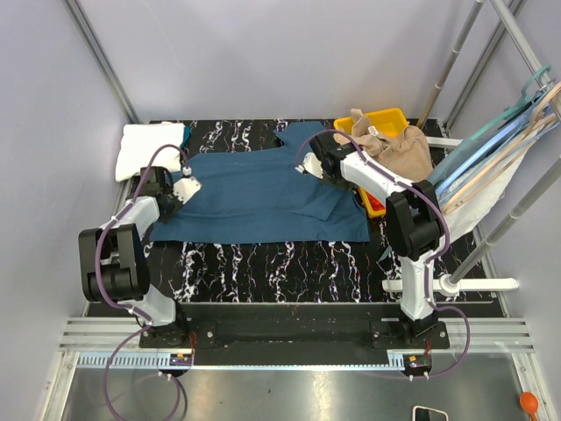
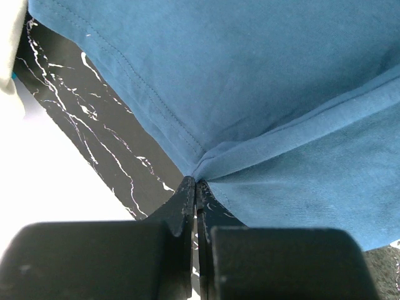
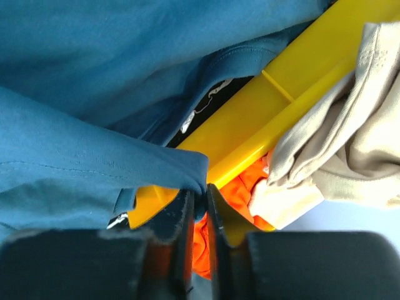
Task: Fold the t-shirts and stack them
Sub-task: Fold the tshirt
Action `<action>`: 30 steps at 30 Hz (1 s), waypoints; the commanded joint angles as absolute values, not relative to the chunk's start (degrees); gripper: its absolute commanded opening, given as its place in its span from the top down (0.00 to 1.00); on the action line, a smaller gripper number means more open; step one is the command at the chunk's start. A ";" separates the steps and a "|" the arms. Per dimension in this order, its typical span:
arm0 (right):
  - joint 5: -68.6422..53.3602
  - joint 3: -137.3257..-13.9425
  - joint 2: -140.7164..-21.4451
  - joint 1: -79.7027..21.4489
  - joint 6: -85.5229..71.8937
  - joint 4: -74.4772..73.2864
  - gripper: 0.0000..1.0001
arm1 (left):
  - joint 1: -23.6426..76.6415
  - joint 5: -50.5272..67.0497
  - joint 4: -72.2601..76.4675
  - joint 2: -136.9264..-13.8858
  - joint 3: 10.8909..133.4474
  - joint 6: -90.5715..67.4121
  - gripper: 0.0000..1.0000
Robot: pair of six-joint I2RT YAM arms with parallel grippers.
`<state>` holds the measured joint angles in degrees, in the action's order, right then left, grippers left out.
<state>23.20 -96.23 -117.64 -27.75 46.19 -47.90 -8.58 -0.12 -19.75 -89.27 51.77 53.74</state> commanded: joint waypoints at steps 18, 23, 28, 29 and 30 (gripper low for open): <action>25.84 -96.86 -117.16 -27.33 44.82 -43.60 0.57 | -7.56 -2.72 -15.03 -93.95 59.23 50.19 1.00; 25.31 -95.80 -115.49 -27.33 43.86 -43.24 0.55 | -7.38 -5.01 -15.03 -96.06 61.17 50.10 0.94; 20.75 -94.40 -111.37 -27.33 42.28 -44.47 0.53 | -7.38 -5.45 -13.63 -94.93 59.33 51.15 0.69; 19.44 -94.39 -110.84 -27.33 41.75 -45.52 0.52 | -7.47 -5.62 -13.19 -94.57 58.28 51.33 0.61; 16.47 -94.48 -110.31 -27.42 40.70 -46.22 0.51 | -7.38 -5.71 -12.75 -94.22 57.84 51.42 0.58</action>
<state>23.00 -94.08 -116.99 -27.68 43.72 -44.97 -7.49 -4.08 -16.56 -95.85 58.74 51.09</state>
